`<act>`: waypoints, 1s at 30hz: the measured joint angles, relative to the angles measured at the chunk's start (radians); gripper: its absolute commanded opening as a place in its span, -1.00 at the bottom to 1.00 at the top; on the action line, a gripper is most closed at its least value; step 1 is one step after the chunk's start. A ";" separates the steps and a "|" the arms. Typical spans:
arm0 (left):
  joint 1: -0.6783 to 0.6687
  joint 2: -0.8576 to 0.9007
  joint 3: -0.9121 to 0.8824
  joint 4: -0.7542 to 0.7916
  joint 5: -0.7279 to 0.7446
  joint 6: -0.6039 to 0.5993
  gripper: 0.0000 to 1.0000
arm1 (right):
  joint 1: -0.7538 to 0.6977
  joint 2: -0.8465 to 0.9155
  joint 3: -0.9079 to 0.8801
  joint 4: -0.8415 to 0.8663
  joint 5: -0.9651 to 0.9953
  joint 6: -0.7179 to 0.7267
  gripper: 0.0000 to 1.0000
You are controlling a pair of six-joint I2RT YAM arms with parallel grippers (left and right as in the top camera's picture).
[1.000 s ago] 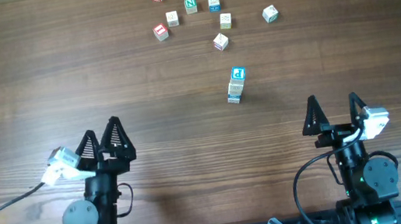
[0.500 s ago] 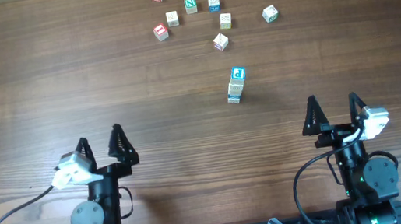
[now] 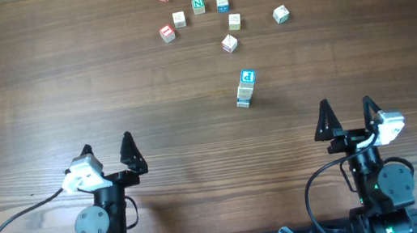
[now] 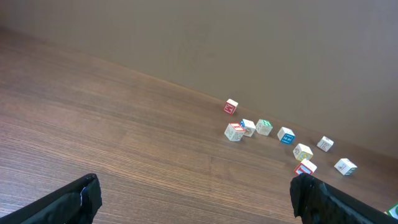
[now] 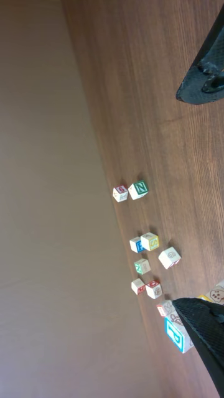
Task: Form a tower
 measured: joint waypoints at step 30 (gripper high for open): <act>0.000 0.000 0.000 0.000 0.000 0.000 1.00 | 0.000 0.000 0.000 -0.011 -0.081 -0.180 0.99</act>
